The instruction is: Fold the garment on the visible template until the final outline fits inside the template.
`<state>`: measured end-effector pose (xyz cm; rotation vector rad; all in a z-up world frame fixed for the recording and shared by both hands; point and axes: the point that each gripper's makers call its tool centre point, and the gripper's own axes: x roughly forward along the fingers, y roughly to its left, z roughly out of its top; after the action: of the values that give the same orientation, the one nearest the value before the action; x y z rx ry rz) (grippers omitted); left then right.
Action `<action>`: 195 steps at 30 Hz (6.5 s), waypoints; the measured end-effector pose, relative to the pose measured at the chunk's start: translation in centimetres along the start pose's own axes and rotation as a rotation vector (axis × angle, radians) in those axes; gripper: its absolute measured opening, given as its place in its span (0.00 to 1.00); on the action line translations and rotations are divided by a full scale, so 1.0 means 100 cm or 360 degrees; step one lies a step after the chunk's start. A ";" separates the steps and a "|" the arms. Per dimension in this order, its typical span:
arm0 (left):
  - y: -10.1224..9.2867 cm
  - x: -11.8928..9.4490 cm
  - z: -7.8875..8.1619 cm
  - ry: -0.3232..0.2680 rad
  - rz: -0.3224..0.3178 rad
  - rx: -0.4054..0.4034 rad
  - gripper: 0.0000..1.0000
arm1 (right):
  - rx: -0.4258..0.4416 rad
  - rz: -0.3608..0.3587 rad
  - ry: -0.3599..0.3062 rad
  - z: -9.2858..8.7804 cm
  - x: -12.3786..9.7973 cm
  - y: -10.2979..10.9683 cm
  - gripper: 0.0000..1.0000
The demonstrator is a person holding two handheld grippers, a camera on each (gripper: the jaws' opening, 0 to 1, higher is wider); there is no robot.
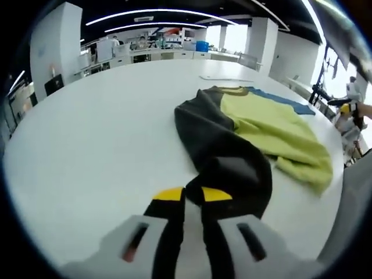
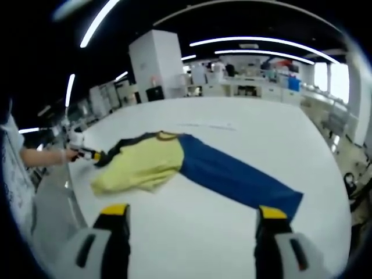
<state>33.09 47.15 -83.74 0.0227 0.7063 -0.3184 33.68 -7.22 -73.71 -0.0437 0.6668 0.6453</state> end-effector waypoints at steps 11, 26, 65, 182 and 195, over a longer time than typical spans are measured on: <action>0.035 -0.025 0.024 -0.0181 0.0073 -0.0253 0.00 | -0.0006 0.0002 0.0022 -0.001 0.001 0.001 0.89; 0.170 -0.065 0.035 -0.0203 0.0423 -0.0348 0.00 | 0.0000 -0.0033 0.0009 0.012 0.020 -0.011 0.88; 0.249 -0.038 -0.001 0.0085 0.0676 -0.0461 0.00 | 0.0010 -0.0073 0.0119 -0.006 0.030 -0.024 0.90; -0.145 -0.119 0.026 -0.0339 -0.0612 0.0472 0.81 | -0.0904 0.0423 0.0020 0.023 0.067 0.202 0.83; -0.143 -0.120 0.014 -0.0295 -0.0596 0.0483 0.80 | -0.1139 0.0523 0.0072 0.013 0.105 0.242 0.66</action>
<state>21.18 36.69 -73.69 0.1483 0.4699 -0.7753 26.93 18.25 -74.90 -0.6238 0.4602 1.1794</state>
